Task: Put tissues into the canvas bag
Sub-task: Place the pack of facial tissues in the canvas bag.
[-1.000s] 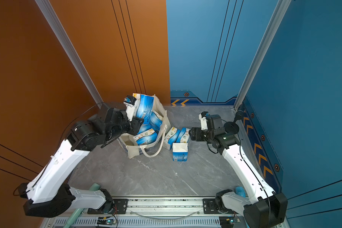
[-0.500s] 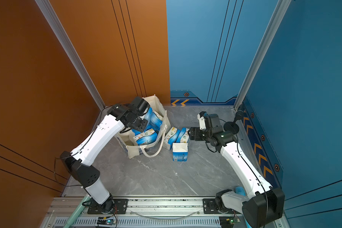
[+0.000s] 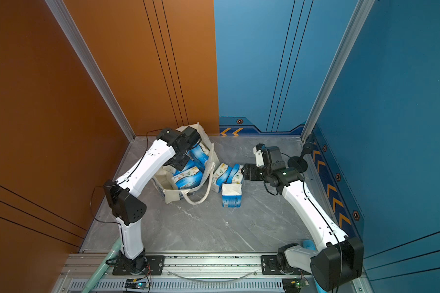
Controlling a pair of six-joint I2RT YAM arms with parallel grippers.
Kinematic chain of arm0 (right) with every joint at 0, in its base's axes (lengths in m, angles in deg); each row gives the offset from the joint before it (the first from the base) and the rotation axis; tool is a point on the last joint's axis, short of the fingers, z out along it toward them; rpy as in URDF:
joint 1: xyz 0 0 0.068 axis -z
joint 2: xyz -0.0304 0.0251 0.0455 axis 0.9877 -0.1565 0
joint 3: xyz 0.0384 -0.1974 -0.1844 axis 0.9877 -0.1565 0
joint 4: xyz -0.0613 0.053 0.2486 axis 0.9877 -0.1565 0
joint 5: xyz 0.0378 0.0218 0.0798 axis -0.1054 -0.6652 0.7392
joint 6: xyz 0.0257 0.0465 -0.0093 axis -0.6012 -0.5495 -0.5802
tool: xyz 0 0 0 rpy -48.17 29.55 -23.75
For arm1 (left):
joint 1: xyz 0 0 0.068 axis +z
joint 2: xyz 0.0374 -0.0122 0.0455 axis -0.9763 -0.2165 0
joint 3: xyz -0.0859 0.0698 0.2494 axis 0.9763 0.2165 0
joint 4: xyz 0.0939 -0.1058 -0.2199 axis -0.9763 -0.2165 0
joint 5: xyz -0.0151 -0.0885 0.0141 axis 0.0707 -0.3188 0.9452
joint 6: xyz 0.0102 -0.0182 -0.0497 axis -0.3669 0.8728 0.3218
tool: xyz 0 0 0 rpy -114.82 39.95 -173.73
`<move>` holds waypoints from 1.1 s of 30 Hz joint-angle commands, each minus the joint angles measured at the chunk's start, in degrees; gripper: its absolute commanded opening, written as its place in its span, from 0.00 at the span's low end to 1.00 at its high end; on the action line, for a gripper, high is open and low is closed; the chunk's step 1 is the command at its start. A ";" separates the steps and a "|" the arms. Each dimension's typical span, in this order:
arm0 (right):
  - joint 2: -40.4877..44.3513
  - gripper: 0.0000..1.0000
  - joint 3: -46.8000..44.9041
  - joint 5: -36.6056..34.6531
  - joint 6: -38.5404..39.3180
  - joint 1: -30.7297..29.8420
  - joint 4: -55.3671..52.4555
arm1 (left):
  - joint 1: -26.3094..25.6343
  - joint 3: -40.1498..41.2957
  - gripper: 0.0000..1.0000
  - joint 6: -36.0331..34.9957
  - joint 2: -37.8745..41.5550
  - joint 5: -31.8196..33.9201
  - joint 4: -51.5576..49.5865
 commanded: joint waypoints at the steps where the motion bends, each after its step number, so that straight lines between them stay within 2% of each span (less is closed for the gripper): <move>1: -0.72 0.80 1.66 -0.47 0.01 -0.45 0.82 | 0.35 -2.00 0.57 1.21 -1.58 1.84 -3.94; 4: -1.15 0.80 1.65 -0.37 -0.08 -0.52 1.04 | -0.48 -3.83 0.61 0.35 -3.31 1.21 -4.03; 7: -1.25 0.80 1.78 -0.27 -0.10 -0.89 0.99 | -0.65 -6.83 0.62 -0.35 -4.76 -2.08 -3.86; 15: -1.07 0.80 1.56 -0.82 0.36 -1.23 0.29 | -0.10 -10.78 0.78 -3.97 -4.68 -12.68 -0.17; 20: -0.89 0.80 1.48 -0.81 0.43 -1.54 0.11 | 1.95 -10.24 0.80 -4.39 -2.14 -17.34 2.44; 25: -0.98 0.80 1.44 -0.98 0.54 -1.66 0.20 | 4.01 -7.30 0.80 -5.09 3.23 -26.71 8.93; 33: -1.42 0.80 1.69 -1.29 0.89 -2.89 -0.16 | 5.32 -4.54 0.77 -6.03 7.44 -39.09 13.30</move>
